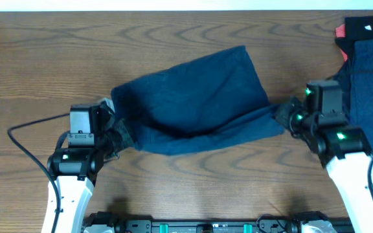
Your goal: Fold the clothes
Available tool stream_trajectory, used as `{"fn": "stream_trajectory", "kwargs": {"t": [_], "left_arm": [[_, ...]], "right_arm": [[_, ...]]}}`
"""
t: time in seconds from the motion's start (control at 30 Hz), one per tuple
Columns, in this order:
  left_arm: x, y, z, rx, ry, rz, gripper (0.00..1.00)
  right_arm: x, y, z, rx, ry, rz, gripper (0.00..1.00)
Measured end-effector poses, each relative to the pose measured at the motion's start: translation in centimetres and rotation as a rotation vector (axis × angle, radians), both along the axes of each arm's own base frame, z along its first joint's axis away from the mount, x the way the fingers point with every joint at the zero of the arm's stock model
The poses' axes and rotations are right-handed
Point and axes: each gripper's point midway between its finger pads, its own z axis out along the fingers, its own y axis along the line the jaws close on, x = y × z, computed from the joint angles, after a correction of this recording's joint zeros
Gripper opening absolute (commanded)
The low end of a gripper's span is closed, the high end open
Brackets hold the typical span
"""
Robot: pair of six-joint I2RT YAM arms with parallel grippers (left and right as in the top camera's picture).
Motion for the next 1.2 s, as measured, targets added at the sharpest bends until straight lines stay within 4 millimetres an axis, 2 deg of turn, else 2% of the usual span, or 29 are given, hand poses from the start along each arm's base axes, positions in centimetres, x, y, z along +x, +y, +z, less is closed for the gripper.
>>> {"fn": "stream_trajectory", "kwargs": {"t": [0.13, 0.3, 0.47, 0.5, 0.53, 0.57, 0.6, 0.63, 0.7, 0.8, 0.9, 1.0, 1.2], "left_arm": [[1.7, 0.4, 0.8, 0.022, -0.073, 0.017, 0.06], [3.0, 1.2, 1.2, 0.056, -0.116, 0.046, 0.06], [3.9, 1.8, 1.7, 0.084, -0.156, 0.072, 0.06], [4.1, 1.9, 1.7, 0.091, -0.162, 0.078, 0.11], [4.2, 2.2, 1.8, 0.101, -0.170, 0.088, 0.24], [4.3, 2.4, 1.8, 0.111, -0.173, 0.092, 0.38], [4.3, 2.5, 1.8, 0.117, -0.173, 0.097, 0.64], [4.3, 2.6, 1.7, 0.126, -0.171, 0.100, 0.76], [4.1, 2.8, 1.5, 0.131, -0.156, 0.106, 0.82], [3.2, 2.9, 0.5, 0.141, -0.102, 0.106, 0.92], [1.5, 3.0, -0.8, 0.149, -0.012, 0.103, 0.93], [-1.1, 2.9, -2.4, 0.149, 0.110, 0.086, 0.94], [-6.2, 1.0, -4.3, 0.057, 0.351, 0.022, 0.94]], "right_arm": [[3.0, 1.3, -0.2, 0.008, -0.069, 0.031, 0.02], [5.8, 3.3, 2.1, 0.024, -0.225, 0.083, 0.02], [6.9, 4.1, 3.8, 0.034, -0.311, 0.094, 0.02], [7.0, 4.0, 3.8, 0.031, -0.316, 0.090, 0.01], [7.0, 3.9, 3.8, 0.026, -0.315, 0.085, 0.01], [7.0, 3.8, 3.8, 0.023, -0.315, 0.083, 0.01], [7.0, 3.8, 3.8, 0.020, -0.314, 0.080, 0.02], [7.0, 3.7, 3.7, 0.019, -0.311, 0.079, 0.02], [6.9, 3.6, 3.5, 0.013, -0.301, 0.076, 0.02], [6.6, 3.4, 3.0, 0.003, -0.278, 0.070, 0.01], [6.3, 3.3, 2.6, -0.003, -0.258, 0.067, 0.02], [6.0, 3.2, 2.3, -0.008, -0.241, 0.066, 0.02], [5.9, 3.1, 2.1, -0.012, -0.233, 0.065, 0.01]]}}
